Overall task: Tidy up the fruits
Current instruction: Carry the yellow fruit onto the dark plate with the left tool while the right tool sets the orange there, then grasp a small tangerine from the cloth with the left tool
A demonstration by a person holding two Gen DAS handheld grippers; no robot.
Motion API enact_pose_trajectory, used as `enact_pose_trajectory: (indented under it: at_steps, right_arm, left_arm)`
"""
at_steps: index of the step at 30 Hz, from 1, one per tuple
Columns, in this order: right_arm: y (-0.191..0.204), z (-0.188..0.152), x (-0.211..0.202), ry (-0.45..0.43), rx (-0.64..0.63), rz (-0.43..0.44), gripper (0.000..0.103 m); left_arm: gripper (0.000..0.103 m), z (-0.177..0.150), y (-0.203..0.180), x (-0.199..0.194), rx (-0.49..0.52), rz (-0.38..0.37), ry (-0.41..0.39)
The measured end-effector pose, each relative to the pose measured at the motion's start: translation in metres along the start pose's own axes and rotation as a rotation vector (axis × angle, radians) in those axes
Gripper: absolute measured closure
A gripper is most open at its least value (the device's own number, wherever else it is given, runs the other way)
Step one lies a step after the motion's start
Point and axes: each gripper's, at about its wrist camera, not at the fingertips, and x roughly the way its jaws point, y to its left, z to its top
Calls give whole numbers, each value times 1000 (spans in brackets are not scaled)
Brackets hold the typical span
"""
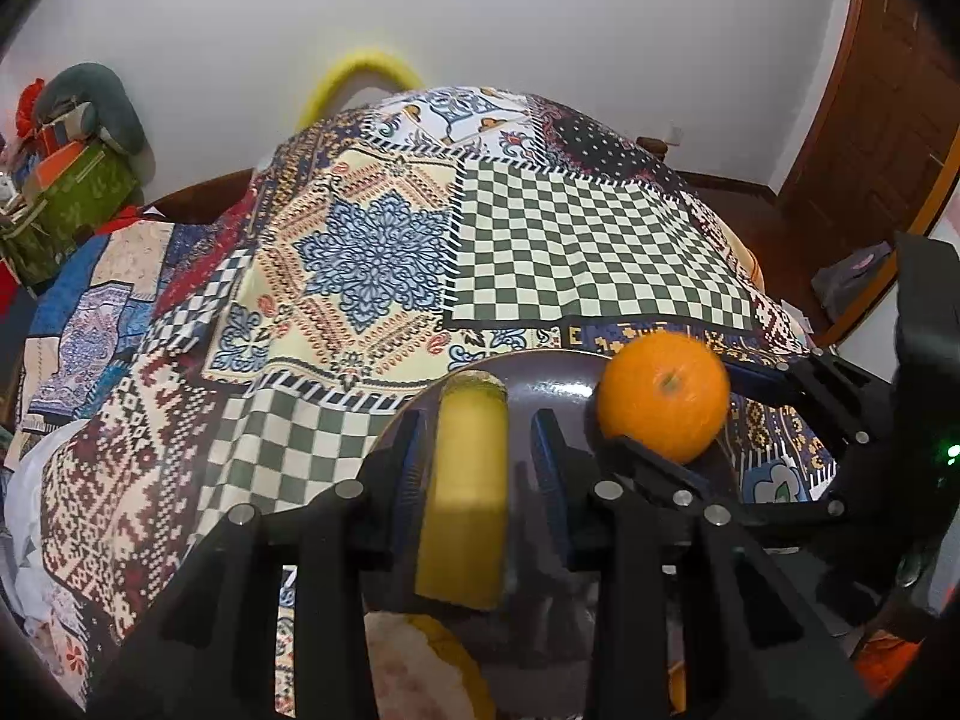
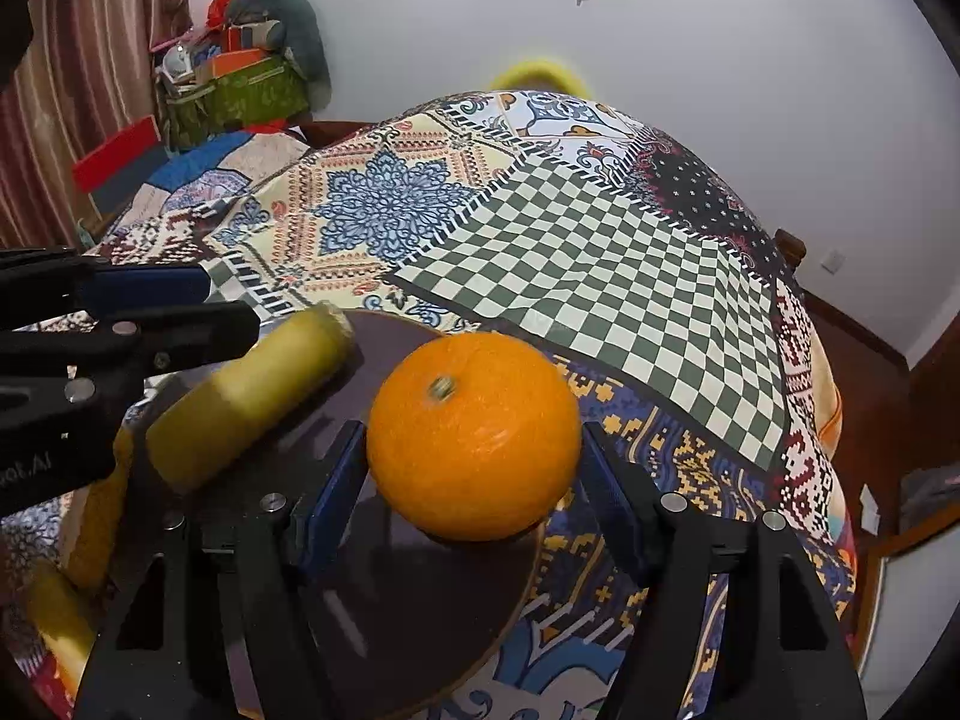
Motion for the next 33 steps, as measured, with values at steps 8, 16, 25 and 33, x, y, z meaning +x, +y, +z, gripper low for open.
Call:
enact_pose_trajectory:
  at_steps: [8, 16, 25, 33]
  right_arm:
    - [3, 3, -38, -74, 12, -17, 29]
    - [13, -7, -83, -131, 25, -18, 29]
    - [32, -28, -121, -161, 17, -3, 28]
    - [56, -56, -130, -135, -27, 14, 28]
  left_arm:
    - [67, -10, 13, -33, -40, -1, -34]
    - [67, -28, 22, -78, -57, 8, -73]
    - [66, -67, 27, -120, -60, 25, -79]
    - [55, -106, 26, -137, -51, 47, -62]
